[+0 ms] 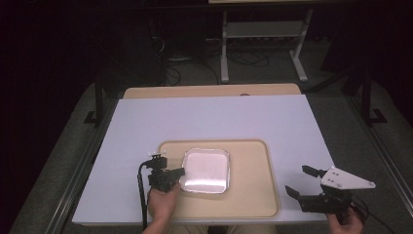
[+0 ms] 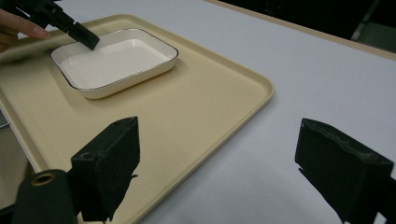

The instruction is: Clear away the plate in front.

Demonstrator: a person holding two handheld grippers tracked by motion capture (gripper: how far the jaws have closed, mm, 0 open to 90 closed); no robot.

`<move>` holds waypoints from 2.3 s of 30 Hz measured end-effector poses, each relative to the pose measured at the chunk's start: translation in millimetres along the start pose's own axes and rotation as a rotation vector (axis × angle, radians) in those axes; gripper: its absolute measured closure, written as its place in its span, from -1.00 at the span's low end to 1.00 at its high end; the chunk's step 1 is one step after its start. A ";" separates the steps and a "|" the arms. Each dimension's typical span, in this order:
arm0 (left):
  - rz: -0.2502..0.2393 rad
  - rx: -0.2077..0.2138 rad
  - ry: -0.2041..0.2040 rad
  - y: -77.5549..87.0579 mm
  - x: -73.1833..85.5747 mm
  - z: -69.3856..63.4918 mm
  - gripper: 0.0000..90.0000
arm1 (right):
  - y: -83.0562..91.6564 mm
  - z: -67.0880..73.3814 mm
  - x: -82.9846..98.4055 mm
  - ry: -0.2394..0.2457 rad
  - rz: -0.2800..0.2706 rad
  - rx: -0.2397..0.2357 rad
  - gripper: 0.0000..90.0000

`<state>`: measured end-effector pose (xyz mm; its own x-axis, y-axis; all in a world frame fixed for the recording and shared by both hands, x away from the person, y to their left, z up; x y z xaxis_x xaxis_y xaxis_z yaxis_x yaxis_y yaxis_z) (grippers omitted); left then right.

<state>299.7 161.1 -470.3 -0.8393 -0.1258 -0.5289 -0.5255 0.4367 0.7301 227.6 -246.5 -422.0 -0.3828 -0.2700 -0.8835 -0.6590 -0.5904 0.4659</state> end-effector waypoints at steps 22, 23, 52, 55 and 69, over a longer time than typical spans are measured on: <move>-0.005 0.034 0.041 1.7 10.4 -7.9 0.90 | -0.3 1.5 -0.6 0.009 0.004 -0.003 -0.71; -0.005 0.034 0.041 1.7 10.4 -7.9 0.89 | -0.3 1.5 -0.6 0.009 0.004 -0.003 -0.71; 0.002 0.059 -0.021 11.0 18.2 -10.4 0.61 | -0.7 0.8 0.3 0.013 0.011 -0.005 -0.71; -0.013 0.052 -0.058 12.6 17.4 -12.8 0.54 | 0.1 0.9 0.2 0.015 0.011 -0.003 -0.71; -0.051 0.060 -0.133 28.1 15.8 -8.5 0.33 | -0.3 2.3 -0.2 0.010 0.017 0.009 -0.71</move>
<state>270.4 163.8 -454.5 -0.7835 -0.0317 -0.6206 -0.5547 0.4860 0.6754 226.5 -244.5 -421.8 -0.3877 -0.2870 -0.8760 -0.6583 -0.5790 0.4810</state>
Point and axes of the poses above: each handheld gripper's, and its own axes: y roughly backward along the jaws, x roughly out of its underside, z roughly to its left, the point moved 4 cm from there along -y, roughly forward along the jaws, and after that the axes turned 3 degrees about -y, right-handed, at the moved point
